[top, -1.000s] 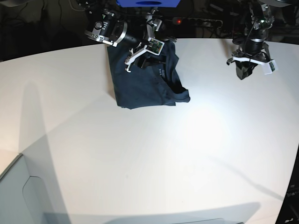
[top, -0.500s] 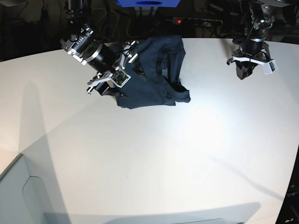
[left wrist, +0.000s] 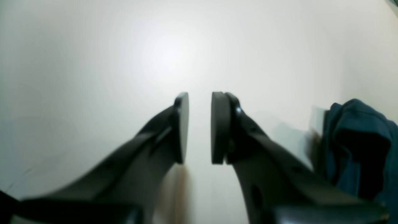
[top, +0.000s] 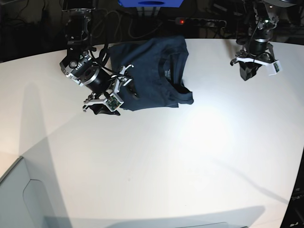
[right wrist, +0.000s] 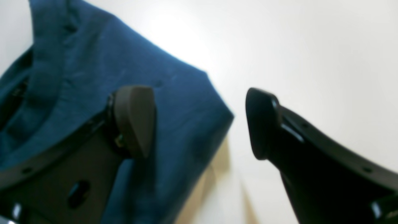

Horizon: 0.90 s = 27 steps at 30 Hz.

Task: Fold the T-shirt properly
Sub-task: 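Press and square the folded bundle edges with the right gripper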

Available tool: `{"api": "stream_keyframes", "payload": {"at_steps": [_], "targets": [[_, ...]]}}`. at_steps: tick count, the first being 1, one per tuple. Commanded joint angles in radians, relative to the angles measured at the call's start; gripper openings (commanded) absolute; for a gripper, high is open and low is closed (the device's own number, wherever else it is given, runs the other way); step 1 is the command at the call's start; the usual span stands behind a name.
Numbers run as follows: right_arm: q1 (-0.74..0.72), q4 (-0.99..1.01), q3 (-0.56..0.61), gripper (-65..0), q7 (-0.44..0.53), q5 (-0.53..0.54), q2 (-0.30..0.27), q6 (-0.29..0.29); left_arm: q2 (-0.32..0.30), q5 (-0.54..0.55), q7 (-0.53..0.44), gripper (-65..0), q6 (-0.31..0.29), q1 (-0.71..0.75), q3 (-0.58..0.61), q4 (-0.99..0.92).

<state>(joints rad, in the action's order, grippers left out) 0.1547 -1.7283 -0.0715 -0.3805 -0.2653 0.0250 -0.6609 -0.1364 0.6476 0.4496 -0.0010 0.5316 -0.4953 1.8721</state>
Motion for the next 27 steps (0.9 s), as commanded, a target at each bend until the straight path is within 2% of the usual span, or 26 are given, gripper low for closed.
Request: {"api": "stream_keyframes", "payload": {"at_steps": [1,4,9,14,17,20,27], "targets": [[-0.014,-0.008,0.012,-21.8,0.025,0.018,-0.007,0.003,-0.009,0.007,-0.018,-52.5,-0.006,0.005,-0.007,0.019],[-0.017,0.007,0.029,-27.0,0.025,0.018,-0.021,0.003,-0.009,0.007,-0.018,-52.5,-0.006,0.005,-0.007,0.019],[-0.036,0.034,0.034,-49.7,0.022,0.018,-0.030,0.002,-0.009,0.007,-0.018,-52.5,-0.006,0.005,-0.007,0.019],[-0.033,0.032,0.029,-65.0,0.027,0.018,-0.041,0.002,-0.009,0.007,-0.018,-52.5,-0.006,0.005,-0.007,0.019],[-0.025,-0.009,0.028,-64.7,0.027,0.045,-0.047,0.000,-0.009,0.007,-0.018,-52.5,-0.006,0.006,-0.007,0.019],[-0.014,-0.043,0.025,-64.9,0.027,0.071,-0.069,-0.037,-0.009,0.007,-0.018,-52.5,-0.006,0.006,-0.007,0.019],[-0.002,-0.066,0.005,-64.9,0.021,0.085,-0.096,-0.037,-0.002,0.007,-0.018,-52.5,-0.006,0.006,-0.003,0.019]]}}
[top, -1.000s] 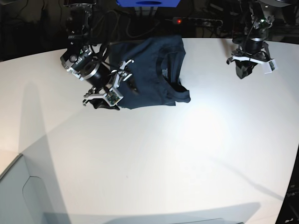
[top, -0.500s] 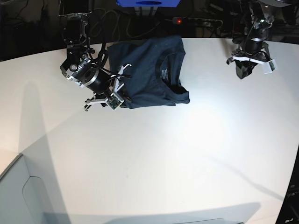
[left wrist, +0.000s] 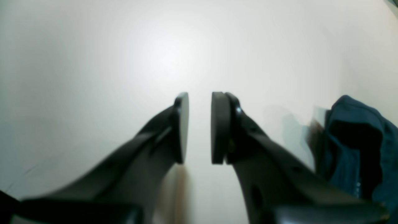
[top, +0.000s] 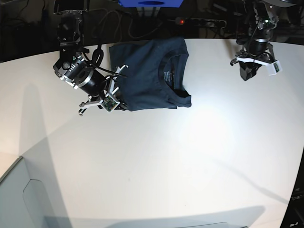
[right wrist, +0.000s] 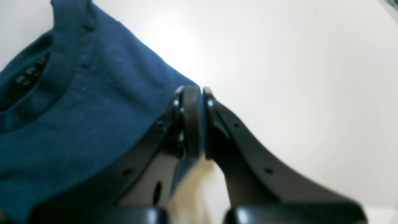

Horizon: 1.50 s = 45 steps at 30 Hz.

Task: Fold the T-shirt properly
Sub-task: 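Press and square the folded bundle edges with the right gripper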

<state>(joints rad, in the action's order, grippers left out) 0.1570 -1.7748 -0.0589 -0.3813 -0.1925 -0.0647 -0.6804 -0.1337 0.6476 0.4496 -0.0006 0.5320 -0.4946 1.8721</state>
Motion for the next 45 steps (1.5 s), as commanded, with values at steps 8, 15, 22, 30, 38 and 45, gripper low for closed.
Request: {"api": "stream_keyframes", "payload": {"at_steps": [8,15,22,30,38,45], "targets": [[0.068,-0.096,-0.035,-64.9,0.020,0.012,-0.007,-0.018,0.058,0.008,-0.018,-52.5,-0.008,-0.002,-0.002,0.044],[0.072,-0.086,0.020,-65.0,0.020,0.014,0.053,-0.018,0.062,0.008,-0.016,-52.5,-0.008,-0.005,-0.002,0.090],[-0.049,0.163,-0.005,-65.0,0.029,0.014,0.055,-0.018,0.053,0.005,-0.016,-52.5,-0.008,0.007,-0.011,0.087],[-0.106,0.194,-0.138,-65.0,0.028,0.012,0.027,-0.018,0.053,0.005,-0.016,-52.5,-0.008,0.012,-0.046,0.080],[0.000,-0.046,-0.138,-65.0,0.020,0.018,0.035,-0.018,0.061,0.007,-0.016,-52.5,-0.008,-0.010,-0.042,0.080],[0.074,0.020,-0.126,-65.0,0.028,0.097,0.045,-0.018,0.058,0.047,-0.016,-52.4,-0.008,-0.011,-0.005,0.090]]}}
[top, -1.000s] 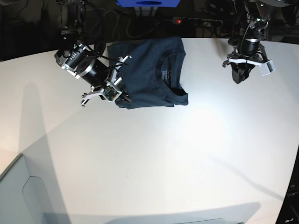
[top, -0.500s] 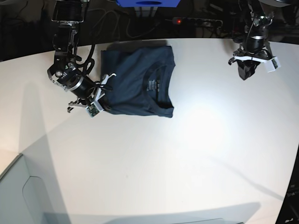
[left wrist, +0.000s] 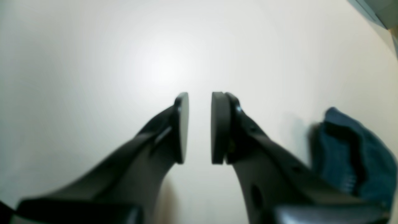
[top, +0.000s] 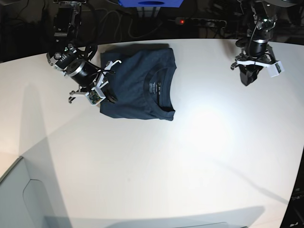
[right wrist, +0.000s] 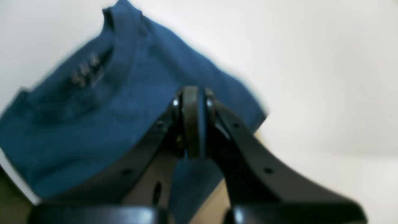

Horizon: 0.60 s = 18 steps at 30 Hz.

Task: Fold the T-shirt properly
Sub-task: 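Press and square the folded bundle edges with the right gripper, then grasp the bundle side with the left gripper and rotate it upright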

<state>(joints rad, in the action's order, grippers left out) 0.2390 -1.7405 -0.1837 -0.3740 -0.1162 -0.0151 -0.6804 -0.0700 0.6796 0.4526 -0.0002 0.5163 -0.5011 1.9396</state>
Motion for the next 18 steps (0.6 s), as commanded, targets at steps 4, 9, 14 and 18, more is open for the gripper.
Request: {"api": "stream_keyframes", "payload": {"at_steps": [4,9,14,18], "targets": [[-0.026,0.096,-0.007,-65.0,0.022,0.028,-0.007,-0.018,-0.011,0.067,-0.019,-48.6,-0.008,0.005,0.071,0.013],[0.010,-0.029,-0.015,-65.0,0.022,0.028,-0.032,-0.018,-0.006,0.068,-0.019,-36.7,-0.008,-0.020,0.238,0.010],[0.056,-0.183,-0.086,-65.0,0.014,0.028,-0.029,-0.018,-0.011,0.070,-0.019,-33.7,-0.007,-0.083,0.416,-0.081],[0.079,-0.206,-0.121,-65.0,0.014,0.028,-0.035,-0.018,-0.011,0.071,-0.019,-33.7,-0.007,-0.140,0.516,-0.179]]}}
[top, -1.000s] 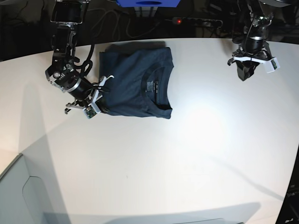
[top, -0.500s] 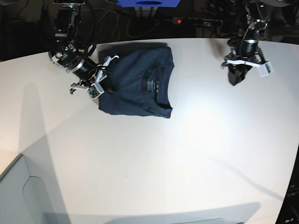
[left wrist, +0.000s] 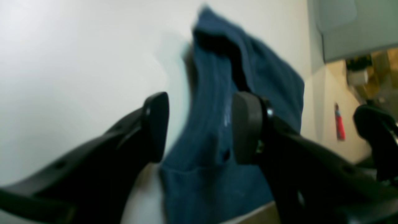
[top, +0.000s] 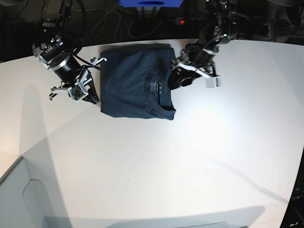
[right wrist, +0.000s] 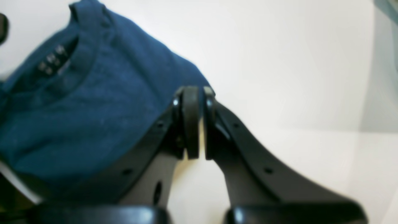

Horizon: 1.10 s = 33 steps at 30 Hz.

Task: Fold the T-shirt properly
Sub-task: 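Grasp the bundle side with the left gripper and rotate it upright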

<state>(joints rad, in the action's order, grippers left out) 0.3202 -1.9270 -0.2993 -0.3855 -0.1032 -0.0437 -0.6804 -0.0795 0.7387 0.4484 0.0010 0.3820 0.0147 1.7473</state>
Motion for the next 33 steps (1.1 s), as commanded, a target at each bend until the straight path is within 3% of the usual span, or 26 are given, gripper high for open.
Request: {"api": "stream_keyframes", "payload": {"at_steps": [1,12,14,18,22,27,33], "targets": [[0.004,-0.018,-0.016,-65.0,0.026,0.015,-0.006,-0.018,-0.001,0.012,-0.015,-33.7,-0.008,-0.019,0.026,-0.008],[0.036,-0.022,-0.111,-65.0,0.026,0.015,-0.006,-0.018,0.001,0.012,-0.015,-35.6,-0.008,-0.147,0.129,-0.200],[0.038,-0.025,-0.128,-65.0,0.026,0.015,-0.006,-0.018,-0.003,0.011,-0.015,-42.7,-0.008,-0.163,0.156,-0.214],[0.038,-0.025,-0.179,-65.0,0.026,0.015,-0.006,-0.018,-0.003,0.003,-0.006,-65.0,-0.003,-0.202,0.166,-0.249],[0.038,-0.025,-0.228,-65.0,0.026,0.015,-0.005,-0.018,-0.009,0.003,0.134,-65.0,-0.006,-0.298,0.164,-0.317],[0.040,-0.025,-0.269,-65.0,0.026,0.015,-0.002,-0.018,-0.070,0.003,0.250,-65.0,-0.008,-0.447,0.212,-0.384],[0.040,-0.025,-0.275,-65.0,0.026,0.015,0.001,-0.018,-0.193,0.003,0.266,-65.0,-0.009,-0.685,0.491,-0.450]]}}
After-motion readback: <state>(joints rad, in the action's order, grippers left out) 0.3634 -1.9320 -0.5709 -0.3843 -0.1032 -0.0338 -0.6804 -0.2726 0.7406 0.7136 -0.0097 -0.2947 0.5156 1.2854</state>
